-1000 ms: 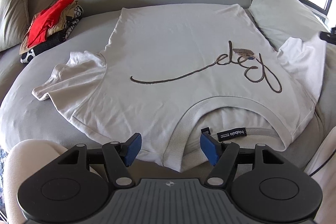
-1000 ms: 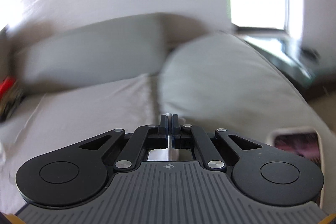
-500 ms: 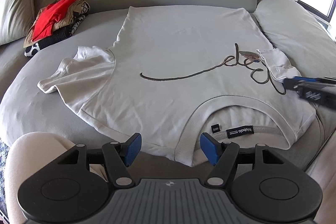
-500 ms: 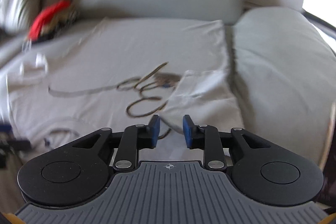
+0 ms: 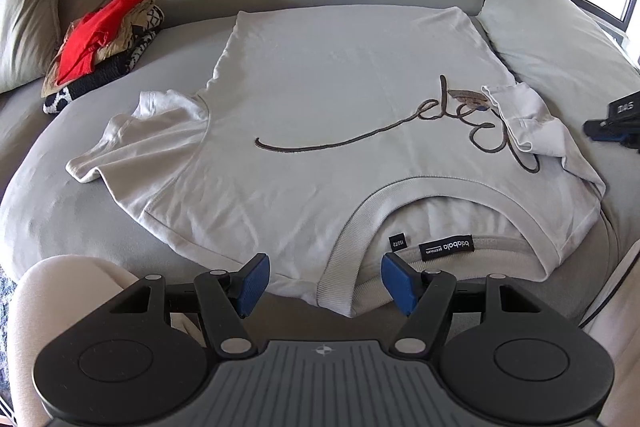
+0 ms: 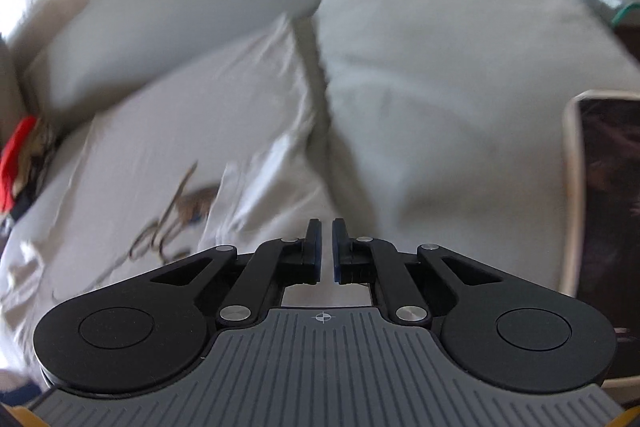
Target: Fold clothes
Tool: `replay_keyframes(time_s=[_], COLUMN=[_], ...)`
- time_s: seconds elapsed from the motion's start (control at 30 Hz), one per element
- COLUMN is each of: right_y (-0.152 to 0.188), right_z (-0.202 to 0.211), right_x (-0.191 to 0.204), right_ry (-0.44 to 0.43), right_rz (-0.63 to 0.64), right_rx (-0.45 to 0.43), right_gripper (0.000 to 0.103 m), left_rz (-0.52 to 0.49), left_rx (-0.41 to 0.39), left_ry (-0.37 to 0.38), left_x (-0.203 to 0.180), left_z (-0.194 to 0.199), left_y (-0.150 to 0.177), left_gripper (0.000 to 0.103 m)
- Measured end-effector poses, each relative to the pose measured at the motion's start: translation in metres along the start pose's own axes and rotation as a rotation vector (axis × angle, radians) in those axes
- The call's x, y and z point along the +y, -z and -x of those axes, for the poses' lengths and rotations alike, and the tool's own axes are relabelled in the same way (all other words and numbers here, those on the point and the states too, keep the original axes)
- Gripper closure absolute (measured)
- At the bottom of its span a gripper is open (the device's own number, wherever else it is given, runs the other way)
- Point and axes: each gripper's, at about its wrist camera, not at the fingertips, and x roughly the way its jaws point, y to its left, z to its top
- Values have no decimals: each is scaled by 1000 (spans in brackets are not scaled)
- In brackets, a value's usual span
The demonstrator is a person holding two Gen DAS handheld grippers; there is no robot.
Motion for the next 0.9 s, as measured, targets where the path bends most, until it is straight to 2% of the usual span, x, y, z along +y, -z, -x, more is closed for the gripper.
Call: replay_keyframes(time_s=[0.03, 0.1, 0.27, 0.33, 0.37, 0.43, 0.57, 0.63, 0.77, 0.87, 0.9], right_y=[2, 13, 31, 31, 30, 23, -3, -18, -38, -50, -54], right_z=[-7, -18, -3, 3, 8, 19, 28, 15, -25, -52, -60], right_x=[2, 8, 12, 13, 14, 17, 35, 49, 70, 74, 76], right_ry=[17, 110, 197, 206, 205, 166, -4, -72, -113, -129, -134], right_rz=[19, 73, 171, 170, 167, 144, 102, 108, 129, 109, 103], right_rx=[40, 110, 150, 144, 129, 46, -72, -61, -3, 29, 40], right_gripper=[94, 97, 97, 96, 91, 88, 78, 77, 76, 64, 64], left_rz=[1, 1, 6, 9, 8, 4, 7, 11, 19, 31, 35], left_rx=[0, 0, 11, 15, 14, 13, 14, 12, 3, 6, 9], left_ry=[0, -3, -2, 2, 3, 6, 10, 9, -2, -10, -12], left_x=[0, 1, 3, 4, 4, 3, 3, 4, 8, 13, 14], left_z=[0, 0, -4, -6, -6, -7, -7, -6, -5, -7, -9], left_y=[0, 0, 0, 0, 0, 0, -1, -1, -4, -6, -6], left_gripper=[38, 38, 38, 38, 38, 38, 38, 38, 38, 38, 38])
